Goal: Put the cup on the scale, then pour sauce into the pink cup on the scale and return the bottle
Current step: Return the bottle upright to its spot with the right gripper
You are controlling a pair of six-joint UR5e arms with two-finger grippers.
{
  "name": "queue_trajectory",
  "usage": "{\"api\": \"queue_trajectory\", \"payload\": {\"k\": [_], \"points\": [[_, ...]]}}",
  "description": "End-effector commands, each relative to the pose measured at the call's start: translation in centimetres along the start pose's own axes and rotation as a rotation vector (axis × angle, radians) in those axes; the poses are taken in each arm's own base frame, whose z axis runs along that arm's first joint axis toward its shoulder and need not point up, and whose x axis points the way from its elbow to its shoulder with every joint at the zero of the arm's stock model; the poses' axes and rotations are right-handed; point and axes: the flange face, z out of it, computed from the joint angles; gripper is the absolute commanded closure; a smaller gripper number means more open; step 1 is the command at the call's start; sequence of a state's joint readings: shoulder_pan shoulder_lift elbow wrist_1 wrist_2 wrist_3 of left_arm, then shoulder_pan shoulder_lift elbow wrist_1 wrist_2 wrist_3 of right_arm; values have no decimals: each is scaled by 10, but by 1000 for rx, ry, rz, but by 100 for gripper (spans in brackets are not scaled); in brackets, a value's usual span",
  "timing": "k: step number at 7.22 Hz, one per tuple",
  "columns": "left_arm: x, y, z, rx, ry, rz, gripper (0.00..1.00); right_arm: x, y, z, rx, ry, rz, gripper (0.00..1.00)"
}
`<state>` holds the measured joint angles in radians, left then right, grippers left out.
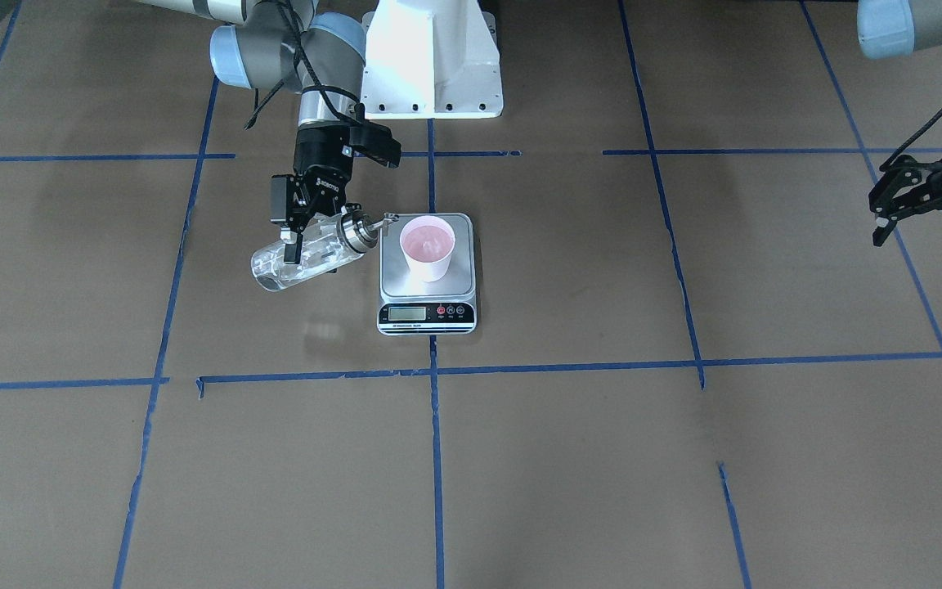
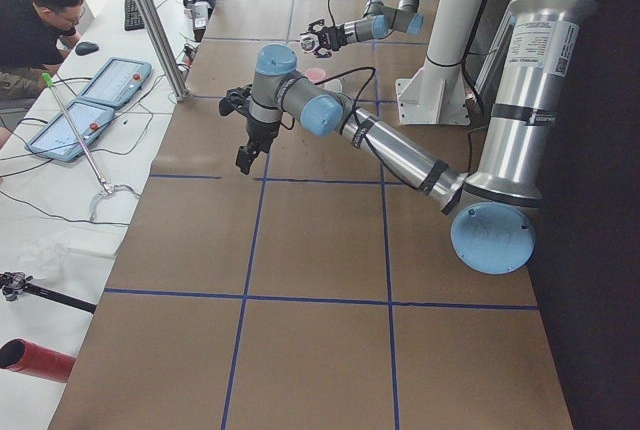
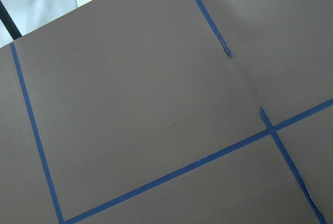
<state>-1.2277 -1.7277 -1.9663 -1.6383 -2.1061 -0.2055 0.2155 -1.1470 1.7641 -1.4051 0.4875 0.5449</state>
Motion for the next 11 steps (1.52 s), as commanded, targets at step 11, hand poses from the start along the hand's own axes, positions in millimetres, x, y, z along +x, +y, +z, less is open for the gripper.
{"api": "queue_trajectory", "payload": {"k": [11], "points": [[-2, -5, -18, 37, -9, -5, 1, 70, 205, 26, 126, -30, 979, 100]]}}
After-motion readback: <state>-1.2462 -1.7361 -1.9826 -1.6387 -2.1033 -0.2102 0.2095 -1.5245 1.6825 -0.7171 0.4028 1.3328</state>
